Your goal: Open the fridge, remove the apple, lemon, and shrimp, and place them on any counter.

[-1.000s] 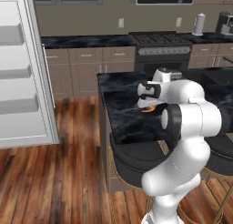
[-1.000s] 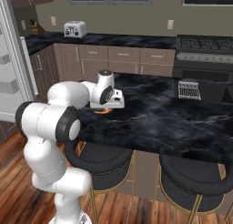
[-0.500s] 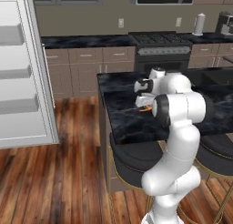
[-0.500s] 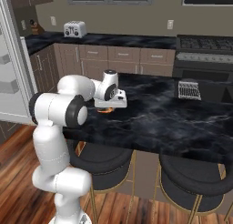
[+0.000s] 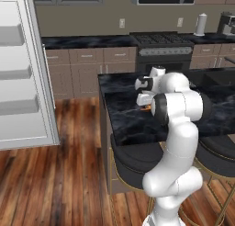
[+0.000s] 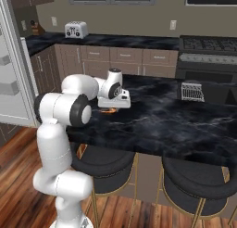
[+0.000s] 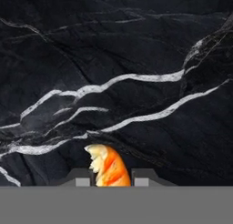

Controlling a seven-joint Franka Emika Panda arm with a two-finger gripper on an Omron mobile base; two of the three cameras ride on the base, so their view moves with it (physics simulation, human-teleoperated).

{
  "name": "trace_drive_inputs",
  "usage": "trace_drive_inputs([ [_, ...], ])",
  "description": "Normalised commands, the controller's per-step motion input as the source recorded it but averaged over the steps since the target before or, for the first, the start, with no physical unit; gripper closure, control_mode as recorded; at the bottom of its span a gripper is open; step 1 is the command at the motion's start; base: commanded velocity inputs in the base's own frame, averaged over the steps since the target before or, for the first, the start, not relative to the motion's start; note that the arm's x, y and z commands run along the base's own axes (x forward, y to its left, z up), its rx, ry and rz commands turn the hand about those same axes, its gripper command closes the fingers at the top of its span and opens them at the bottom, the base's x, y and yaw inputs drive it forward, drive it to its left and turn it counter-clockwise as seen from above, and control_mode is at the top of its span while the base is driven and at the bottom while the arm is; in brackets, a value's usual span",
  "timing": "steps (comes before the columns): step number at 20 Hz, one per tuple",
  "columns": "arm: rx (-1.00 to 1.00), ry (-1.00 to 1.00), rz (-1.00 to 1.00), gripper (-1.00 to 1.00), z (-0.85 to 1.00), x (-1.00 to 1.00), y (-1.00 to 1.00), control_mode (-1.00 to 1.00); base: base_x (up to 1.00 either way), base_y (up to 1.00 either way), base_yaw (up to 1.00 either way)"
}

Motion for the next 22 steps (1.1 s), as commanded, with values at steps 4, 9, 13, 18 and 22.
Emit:
trace_drive_inputs([
  [4, 0.0, -0.05, 0.0, -1.0, 0.1, -0.14, 0.0, -1.0, 0.0, 0.0, 0.0],
  [9, 0.0, -0.04, 0.0, -1.0, 0.47, -0.16, 0.0, -1.0, 0.0, 0.0, 0.0],
  [13, 0.0, -0.04, 0.0, -1.0, 0.68, -0.18, 0.0, -1.0, 0.0, 0.0, 0.0],
  [18, 0.0, 0.0, 0.0, -1.0, 0.83, -0.36, 0.0, -1.0, 0.0, 0.0, 0.0],
  [22, 0.0, 0.0, 0.0, -1.0, 0.94, -0.84, 0.03, -1.0, 0.0, 0.0, 0.0],
])
